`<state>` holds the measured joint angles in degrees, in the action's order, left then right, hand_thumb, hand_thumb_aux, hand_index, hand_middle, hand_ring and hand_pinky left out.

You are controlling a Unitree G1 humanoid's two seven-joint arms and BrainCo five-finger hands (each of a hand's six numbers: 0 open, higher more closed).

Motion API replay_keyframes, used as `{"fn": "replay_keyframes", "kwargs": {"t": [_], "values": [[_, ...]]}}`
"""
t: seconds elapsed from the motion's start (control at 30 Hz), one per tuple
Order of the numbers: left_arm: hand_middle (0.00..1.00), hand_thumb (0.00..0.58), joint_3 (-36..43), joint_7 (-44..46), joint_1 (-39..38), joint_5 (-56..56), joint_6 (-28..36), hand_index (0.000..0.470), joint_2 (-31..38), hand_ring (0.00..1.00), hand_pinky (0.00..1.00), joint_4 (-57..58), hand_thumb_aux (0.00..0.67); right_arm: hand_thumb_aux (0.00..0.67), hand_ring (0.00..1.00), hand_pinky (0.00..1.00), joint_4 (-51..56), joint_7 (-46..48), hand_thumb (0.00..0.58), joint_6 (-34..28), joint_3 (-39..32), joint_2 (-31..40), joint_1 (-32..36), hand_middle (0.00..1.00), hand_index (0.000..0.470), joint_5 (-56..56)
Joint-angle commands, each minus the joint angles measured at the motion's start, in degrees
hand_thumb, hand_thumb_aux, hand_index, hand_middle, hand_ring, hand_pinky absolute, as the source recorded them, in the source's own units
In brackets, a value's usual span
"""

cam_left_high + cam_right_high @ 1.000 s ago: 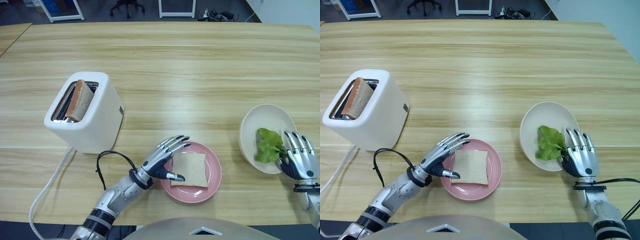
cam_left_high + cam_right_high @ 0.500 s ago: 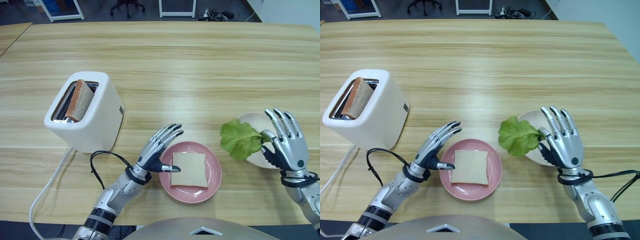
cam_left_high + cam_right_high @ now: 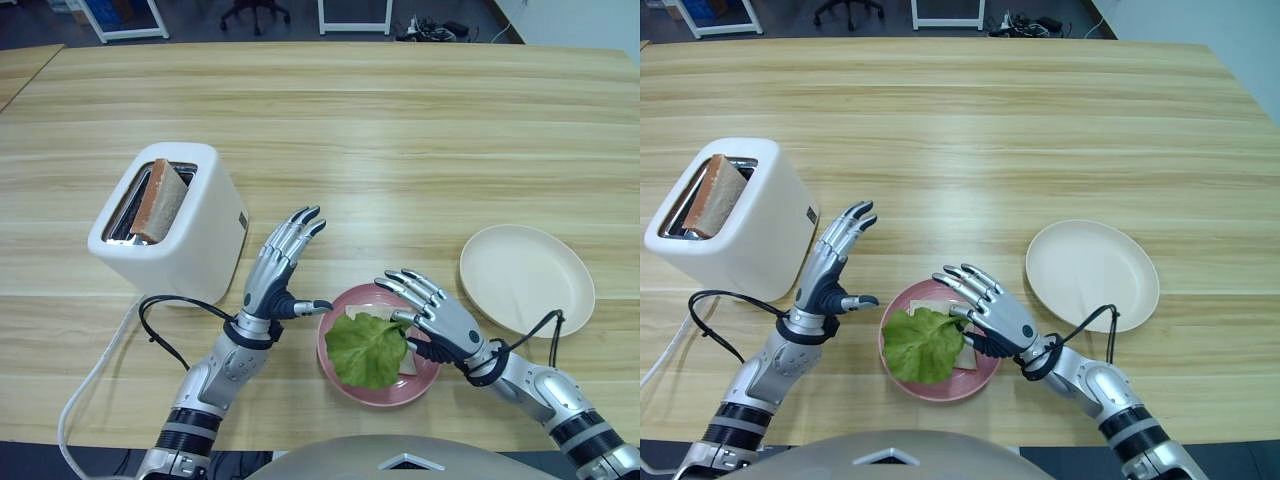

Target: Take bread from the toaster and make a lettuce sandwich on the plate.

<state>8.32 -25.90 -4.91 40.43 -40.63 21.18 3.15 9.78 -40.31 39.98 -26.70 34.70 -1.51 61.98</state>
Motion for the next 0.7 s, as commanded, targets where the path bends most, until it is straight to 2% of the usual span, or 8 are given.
{"fn": "replay_keyframes", "kwargs": {"t": [0.03,0.4,0.43,0.47,0.5,0.6,0.7], "values": [[0.00,0.000,-2.20,-0.65,-2.15,-0.01,0.05,0.000,1.00,0.00,0.00,-1.60,0.000,0.670,0.00,0.00,6.35,-2.58,0.580,-0.78,-0.88,-1.03,4.15,0.00,0.470,1.46],[0.00,0.000,-22.27,-7.85,-9.28,2.93,5.91,0.000,3.70,0.00,0.00,-12.02,0.000,0.670,0.00,0.00,6.46,-4.98,0.580,-3.72,-0.77,1.51,4.88,0.00,0.470,3.30],[0.00,0.000,-24.10,-8.52,-9.42,3.69,7.18,0.000,3.93,0.00,0.00,-12.41,0.000,0.557,0.00,0.00,6.34,-5.04,0.564,-3.97,-0.85,1.75,4.77,0.00,0.391,3.37],[0.00,0.000,-26.56,-9.16,-9.44,4.27,9.28,0.000,4.04,0.00,0.00,-12.97,0.000,0.355,0.00,0.00,6.15,-5.06,0.452,-4.27,-0.94,2.01,4.67,0.00,0.249,3.49],[0.00,0.000,-29.31,-9.80,-9.36,5.04,12.22,0.000,4.05,0.00,0.00,-13.41,0.000,0.000,0.00,0.00,5.91,-4.90,0.000,-4.62,-0.99,2.25,4.51,0.00,0.000,3.59],[0.00,0.000,-34.97,-10.01,-9.61,6.45,19.62,0.000,4.17,0.00,0.00,-14.20,0.000,0.000,0.00,0.00,5.17,-4.60,0.000,-5.39,-1.07,2.81,3.98,0.00,0.000,3.79],[0.00,0.000,-35.93,-8.10,-10.03,7.78,24.64,0.000,4.89,0.00,0.00,-13.90,0.000,0.000,0.00,0.00,4.04,-4.34,0.000,-6.49,-1.15,3.49,3.43,0.00,0.000,4.49]]}}
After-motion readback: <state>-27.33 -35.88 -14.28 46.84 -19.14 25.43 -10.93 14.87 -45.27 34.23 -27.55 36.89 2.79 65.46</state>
